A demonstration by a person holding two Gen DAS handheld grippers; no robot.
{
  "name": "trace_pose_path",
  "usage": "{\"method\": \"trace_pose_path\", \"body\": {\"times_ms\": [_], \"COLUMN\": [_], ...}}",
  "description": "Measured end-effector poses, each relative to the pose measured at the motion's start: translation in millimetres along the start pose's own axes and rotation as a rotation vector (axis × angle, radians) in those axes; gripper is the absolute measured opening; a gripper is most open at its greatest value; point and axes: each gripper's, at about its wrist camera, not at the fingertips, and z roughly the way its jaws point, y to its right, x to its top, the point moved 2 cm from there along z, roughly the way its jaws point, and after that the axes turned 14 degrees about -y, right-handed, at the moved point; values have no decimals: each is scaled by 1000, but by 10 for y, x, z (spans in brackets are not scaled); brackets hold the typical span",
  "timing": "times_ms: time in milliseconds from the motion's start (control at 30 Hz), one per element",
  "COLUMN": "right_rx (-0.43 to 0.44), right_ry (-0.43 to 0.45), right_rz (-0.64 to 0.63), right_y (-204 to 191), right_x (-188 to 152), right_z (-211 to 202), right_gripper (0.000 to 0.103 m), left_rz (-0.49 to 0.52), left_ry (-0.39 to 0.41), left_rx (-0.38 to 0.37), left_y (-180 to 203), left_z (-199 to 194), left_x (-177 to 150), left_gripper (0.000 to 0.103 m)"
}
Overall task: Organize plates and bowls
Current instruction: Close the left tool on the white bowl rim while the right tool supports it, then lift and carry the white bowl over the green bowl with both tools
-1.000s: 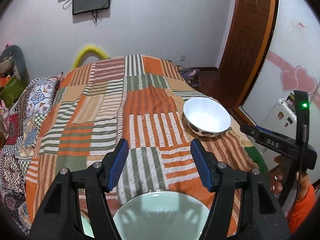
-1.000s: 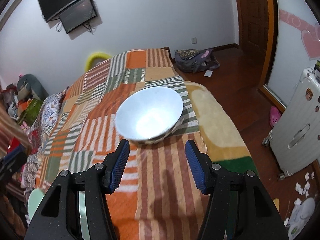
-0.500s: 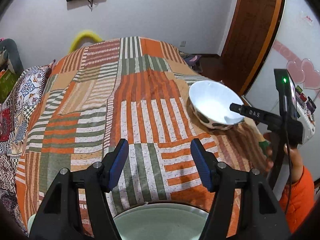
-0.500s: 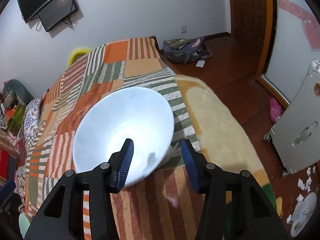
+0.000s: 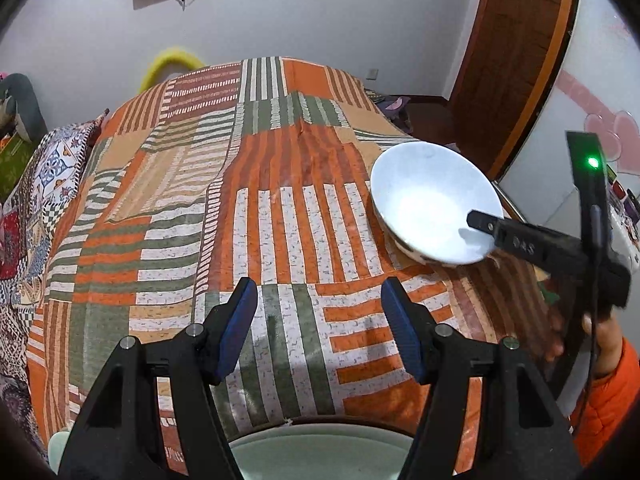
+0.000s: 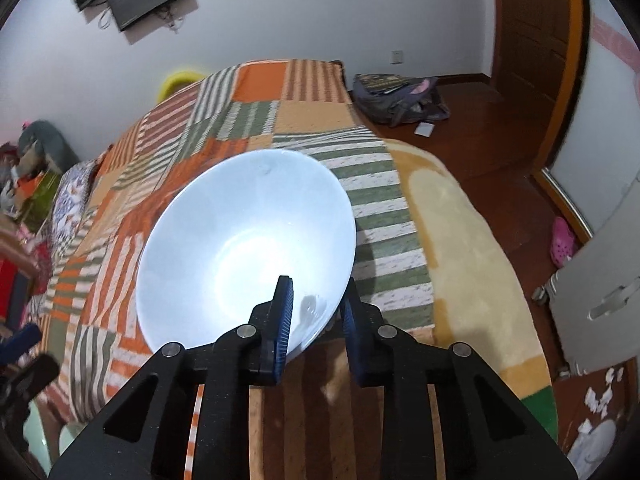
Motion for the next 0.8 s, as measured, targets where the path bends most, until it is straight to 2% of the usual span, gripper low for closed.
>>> {"method": "trace_pose_path", "body": {"times_ms": [267,433,667,767,800], "right_rx": [71,140,167,177,179], "right_ry": [-23,-49,-61,-65,-64], "right_rz": [-110,-153,-167,-147,-142], "right_y": [-214,-344,-418,-401,-401], "right_x": [-173,-252,-303,-283,-285], "right_z": [-41,-16,24,52,49], "right_gripper": [21,21,21,21,21], "left_rz": [-84,-92,-86,-76,-65], "left_ry": [-60,-77,-118,-131,-142], "left_rx": [-53,-33,-9,-23,-25], "left_y": [-82,-78,-88,-77,-64], "left_z": [207,347,586,681,720], "left_x": [204,289,298,299,306], "left_gripper": [64,64,63,50,40]}}
